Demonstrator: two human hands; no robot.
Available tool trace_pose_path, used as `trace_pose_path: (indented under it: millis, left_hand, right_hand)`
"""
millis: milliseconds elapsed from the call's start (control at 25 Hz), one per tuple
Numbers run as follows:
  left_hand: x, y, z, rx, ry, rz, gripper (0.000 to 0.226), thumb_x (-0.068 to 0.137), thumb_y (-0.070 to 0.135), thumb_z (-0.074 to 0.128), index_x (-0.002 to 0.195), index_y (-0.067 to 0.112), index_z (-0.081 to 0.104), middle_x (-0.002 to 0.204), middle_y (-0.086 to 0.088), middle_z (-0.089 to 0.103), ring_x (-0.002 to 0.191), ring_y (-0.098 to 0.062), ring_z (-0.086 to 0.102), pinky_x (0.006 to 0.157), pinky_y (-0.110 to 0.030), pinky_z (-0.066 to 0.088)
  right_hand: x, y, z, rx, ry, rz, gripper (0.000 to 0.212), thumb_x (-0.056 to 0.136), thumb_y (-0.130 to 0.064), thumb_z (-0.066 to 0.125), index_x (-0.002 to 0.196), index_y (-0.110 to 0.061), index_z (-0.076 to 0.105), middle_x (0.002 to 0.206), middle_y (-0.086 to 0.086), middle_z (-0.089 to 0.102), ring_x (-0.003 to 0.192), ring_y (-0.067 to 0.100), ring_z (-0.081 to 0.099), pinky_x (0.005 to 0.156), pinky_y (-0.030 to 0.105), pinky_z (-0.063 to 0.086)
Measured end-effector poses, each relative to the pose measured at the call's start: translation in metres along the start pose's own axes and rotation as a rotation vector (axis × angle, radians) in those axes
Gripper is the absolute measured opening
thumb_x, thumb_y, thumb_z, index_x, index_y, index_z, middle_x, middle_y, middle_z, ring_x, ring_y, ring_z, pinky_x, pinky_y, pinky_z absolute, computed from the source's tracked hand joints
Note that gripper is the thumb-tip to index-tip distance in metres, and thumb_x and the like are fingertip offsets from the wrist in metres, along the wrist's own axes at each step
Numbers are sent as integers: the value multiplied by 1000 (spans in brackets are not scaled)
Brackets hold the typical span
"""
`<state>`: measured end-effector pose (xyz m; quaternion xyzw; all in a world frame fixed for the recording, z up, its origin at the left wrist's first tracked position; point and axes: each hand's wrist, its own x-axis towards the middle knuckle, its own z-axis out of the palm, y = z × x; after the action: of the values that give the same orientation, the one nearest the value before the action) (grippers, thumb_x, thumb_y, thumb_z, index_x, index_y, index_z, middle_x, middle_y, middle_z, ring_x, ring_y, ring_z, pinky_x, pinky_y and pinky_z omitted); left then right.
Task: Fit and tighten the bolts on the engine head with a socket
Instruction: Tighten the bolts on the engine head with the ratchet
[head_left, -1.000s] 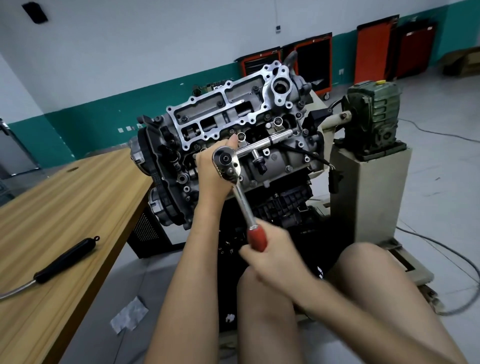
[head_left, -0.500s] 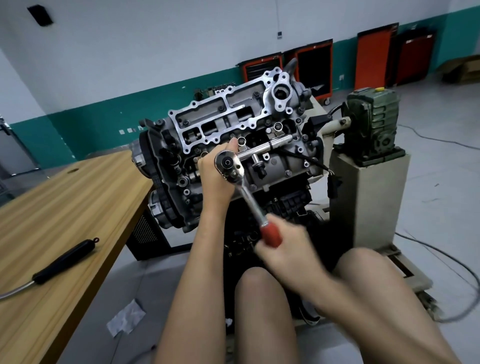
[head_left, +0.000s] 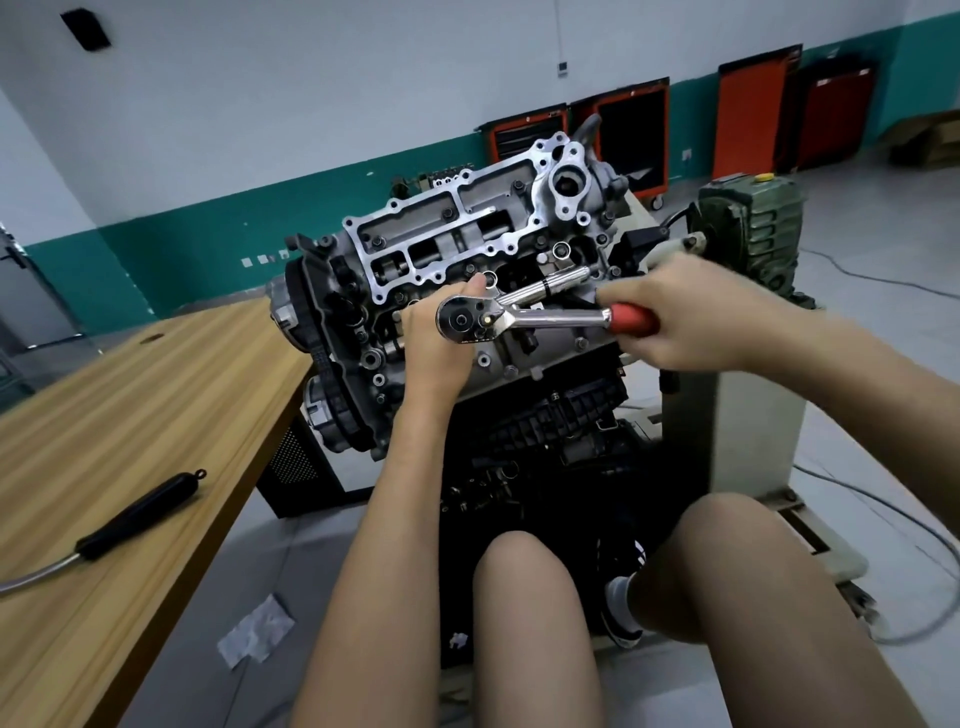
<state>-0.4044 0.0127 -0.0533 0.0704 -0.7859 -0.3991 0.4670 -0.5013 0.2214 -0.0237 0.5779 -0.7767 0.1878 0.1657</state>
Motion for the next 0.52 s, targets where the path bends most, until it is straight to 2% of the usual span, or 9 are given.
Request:
trace_pose_path:
  millis: [80, 200, 240, 360, 440, 520]
  left_hand:
    - [-1, 1, 2, -14, 11, 12, 57, 94, 24, 53, 43, 32, 29, 46, 12, 27, 54, -22, 25, 60, -46, 32]
    - [-4, 4, 7, -8, 64, 9, 59, 94, 19, 54, 43, 34, 28, 43, 12, 28, 52, -17, 24, 60, -46, 33]
    - [-5, 5, 8, -1, 80, 27, 60, 94, 17, 54, 44, 34, 27, 44, 12, 27, 51, -17, 24, 58, -45, 32]
    - [-6, 6, 5, -16, 72, 44, 55, 96, 17, 52, 51, 33, 25, 49, 12, 25, 52, -14, 23, 56, -39, 26]
    - [-6, 5, 2, -22, 56, 26, 53, 96, 19, 52, 52, 26, 24, 51, 9, 24, 53, -18, 23, 58, -39, 24]
    - [-5, 3, 1, -12, 49, 18, 55, 95, 18, 54, 51, 24, 22, 51, 6, 24, 54, -23, 23, 58, -38, 25]
  right_hand:
    - [-6, -4, 10, 28, 54, 57, 35, 74, -10, 66, 65, -35, 42, 49, -13, 42, 44, 3, 43, 48, 18, 29]
    - [-38, -52, 73, 462, 201, 221, 44, 70, -1, 66, 60, -30, 35, 47, -8, 38, 44, 10, 38, 49, 23, 31]
    - [-44, -75, 94, 629, 263, 280, 45, 70, 1, 66, 59, -29, 34, 46, -7, 35, 45, 10, 35, 48, 20, 29]
    - [-36, -141, 138, 1053, 307, 411, 34, 72, -6, 59, 59, -29, 38, 47, -11, 34, 45, 4, 30, 45, 15, 27]
    - [-36, -144, 137, 1098, 247, 408, 31, 72, -6, 57, 60, -29, 40, 46, -12, 36, 42, 4, 31, 44, 15, 28]
    - [-42, -103, 111, 900, 176, 314, 36, 72, 2, 61, 59, -24, 40, 46, -11, 37, 42, 3, 33, 46, 16, 28]
